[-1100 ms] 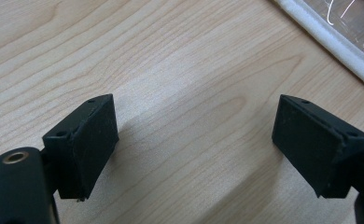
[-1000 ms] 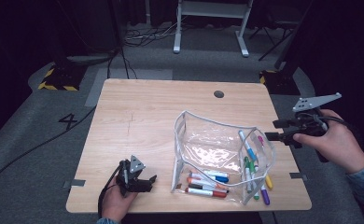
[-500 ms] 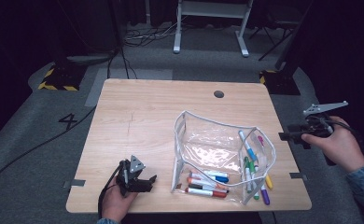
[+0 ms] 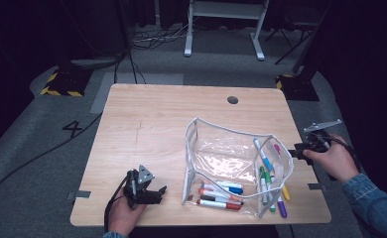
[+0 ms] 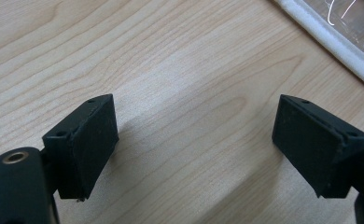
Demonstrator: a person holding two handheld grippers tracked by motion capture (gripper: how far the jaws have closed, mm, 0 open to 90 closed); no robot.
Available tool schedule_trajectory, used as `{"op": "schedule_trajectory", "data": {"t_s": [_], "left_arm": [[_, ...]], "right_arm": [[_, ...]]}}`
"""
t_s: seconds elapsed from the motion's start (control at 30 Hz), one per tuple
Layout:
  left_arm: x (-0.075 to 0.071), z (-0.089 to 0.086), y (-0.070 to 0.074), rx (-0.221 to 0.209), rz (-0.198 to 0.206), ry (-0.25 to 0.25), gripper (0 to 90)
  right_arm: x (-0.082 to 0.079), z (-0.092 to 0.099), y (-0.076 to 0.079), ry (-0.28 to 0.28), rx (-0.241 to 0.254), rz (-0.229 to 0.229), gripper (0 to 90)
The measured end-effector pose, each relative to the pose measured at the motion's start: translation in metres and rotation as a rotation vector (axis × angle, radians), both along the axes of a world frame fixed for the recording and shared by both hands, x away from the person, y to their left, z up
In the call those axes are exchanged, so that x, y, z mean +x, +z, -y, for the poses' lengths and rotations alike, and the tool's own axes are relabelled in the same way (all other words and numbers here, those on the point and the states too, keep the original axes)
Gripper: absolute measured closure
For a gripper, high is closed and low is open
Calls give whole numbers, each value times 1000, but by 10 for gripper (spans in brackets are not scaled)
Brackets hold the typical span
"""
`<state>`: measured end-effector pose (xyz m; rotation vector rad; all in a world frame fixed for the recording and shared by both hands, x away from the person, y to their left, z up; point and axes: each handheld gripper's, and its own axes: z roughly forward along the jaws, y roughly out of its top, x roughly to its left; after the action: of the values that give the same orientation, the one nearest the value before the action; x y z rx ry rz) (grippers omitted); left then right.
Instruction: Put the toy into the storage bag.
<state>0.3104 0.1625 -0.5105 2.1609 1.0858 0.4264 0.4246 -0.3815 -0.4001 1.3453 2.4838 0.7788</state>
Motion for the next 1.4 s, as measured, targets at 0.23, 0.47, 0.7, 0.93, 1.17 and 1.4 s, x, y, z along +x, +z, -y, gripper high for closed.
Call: {"op": "schedule_trajectory", "data": {"t_s": [0.23,0.47,0.7,0.93,1.17,1.4], "left_arm": [[0,0,0,0,0,3,145],[0,0,0,-1,0,2,145],[0,0,0,0,0,3,145],[0,0,0,-1,0,2,145],[0,0,0,-1,0,2,145],[0,0,0,0,0,1,145]], "right_arm": [[8,-4,-33,-14,-7,-41,518],[12,-7,-57,-39,-23,-97,554],[19,-3,-72,-93,-58,-121,681],[21,2,-71,-134,-72,-136,769],[15,7,-47,-104,-23,-106,770],[0,6,-3,-37,14,-63,769]]}}
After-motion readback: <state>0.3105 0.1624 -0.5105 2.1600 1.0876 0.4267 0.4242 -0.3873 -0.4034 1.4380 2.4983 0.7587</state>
